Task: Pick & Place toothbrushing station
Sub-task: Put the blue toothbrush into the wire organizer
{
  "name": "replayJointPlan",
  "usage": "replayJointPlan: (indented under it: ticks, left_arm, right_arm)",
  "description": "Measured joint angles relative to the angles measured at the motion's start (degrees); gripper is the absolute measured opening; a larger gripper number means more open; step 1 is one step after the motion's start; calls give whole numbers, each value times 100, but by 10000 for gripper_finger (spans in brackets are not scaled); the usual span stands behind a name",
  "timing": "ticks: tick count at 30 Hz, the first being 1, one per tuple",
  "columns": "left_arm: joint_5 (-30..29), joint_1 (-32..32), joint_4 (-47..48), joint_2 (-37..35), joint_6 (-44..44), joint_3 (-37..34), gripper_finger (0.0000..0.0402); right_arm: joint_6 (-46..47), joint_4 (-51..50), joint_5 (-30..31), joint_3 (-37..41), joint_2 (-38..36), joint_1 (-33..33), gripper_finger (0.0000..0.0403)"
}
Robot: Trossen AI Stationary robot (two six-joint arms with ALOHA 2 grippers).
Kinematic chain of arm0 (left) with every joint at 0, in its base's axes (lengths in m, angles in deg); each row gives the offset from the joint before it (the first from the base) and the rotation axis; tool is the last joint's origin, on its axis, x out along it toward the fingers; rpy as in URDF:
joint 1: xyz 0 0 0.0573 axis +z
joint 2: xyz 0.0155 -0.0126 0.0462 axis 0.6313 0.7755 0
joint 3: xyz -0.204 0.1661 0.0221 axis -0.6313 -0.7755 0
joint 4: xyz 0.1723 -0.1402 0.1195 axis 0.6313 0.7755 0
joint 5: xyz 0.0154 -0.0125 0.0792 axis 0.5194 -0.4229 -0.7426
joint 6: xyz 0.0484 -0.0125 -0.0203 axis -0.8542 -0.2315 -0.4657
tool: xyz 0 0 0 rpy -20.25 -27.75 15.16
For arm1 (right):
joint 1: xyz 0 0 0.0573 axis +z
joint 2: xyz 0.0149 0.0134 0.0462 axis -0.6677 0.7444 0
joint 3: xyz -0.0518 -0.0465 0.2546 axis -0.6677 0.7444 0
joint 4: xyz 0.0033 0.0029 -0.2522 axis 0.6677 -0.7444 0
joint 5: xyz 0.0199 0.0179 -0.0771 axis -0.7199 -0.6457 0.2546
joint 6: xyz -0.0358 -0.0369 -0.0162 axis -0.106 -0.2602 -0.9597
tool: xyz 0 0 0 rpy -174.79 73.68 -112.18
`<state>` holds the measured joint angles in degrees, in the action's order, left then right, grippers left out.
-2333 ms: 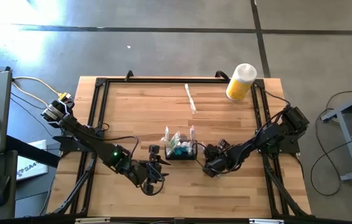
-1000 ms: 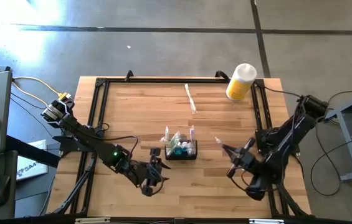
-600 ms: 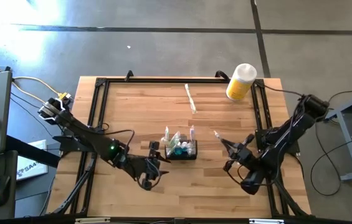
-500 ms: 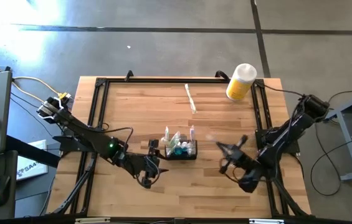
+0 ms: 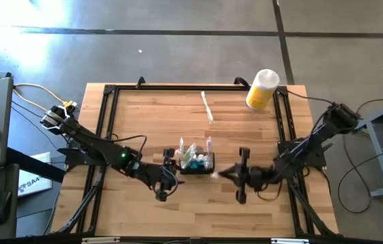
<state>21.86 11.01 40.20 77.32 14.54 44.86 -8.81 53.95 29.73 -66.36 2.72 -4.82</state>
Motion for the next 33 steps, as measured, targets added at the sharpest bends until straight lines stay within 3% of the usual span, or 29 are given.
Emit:
replayJointPlan:
  ticks: [2, 8, 15, 20, 26, 33]
  left_arm:
    - [133, 0, -2, 0, 24, 0, 177]
    - [218, 2, 126, 0, 34, 0, 177]
    - [210, 4, 96, 0, -179, 0, 177]
    - [190, 4, 80, 0, -244, 0, 177]
    - [-232, 7, -81, 0, -333, 0, 177]
    - [-413, 7, -833, 0, -812, 2, 177]
  right_arm:
    - [-4, 550, -335, 406, -114, -306, 3]
    - [974, 2042, -2234, 1612, -363, -1565, 3]
    - [2293, 2783, -3994, 1915, -131, -2907, 3]
    - [2608, 3293, -4442, 1867, 629, -3159, 3]
    - [2727, 3393, -4439, 1655, 1419, -3201, 3]
    - [2681, 3397, -4395, 1502, 1577, -3211, 3]
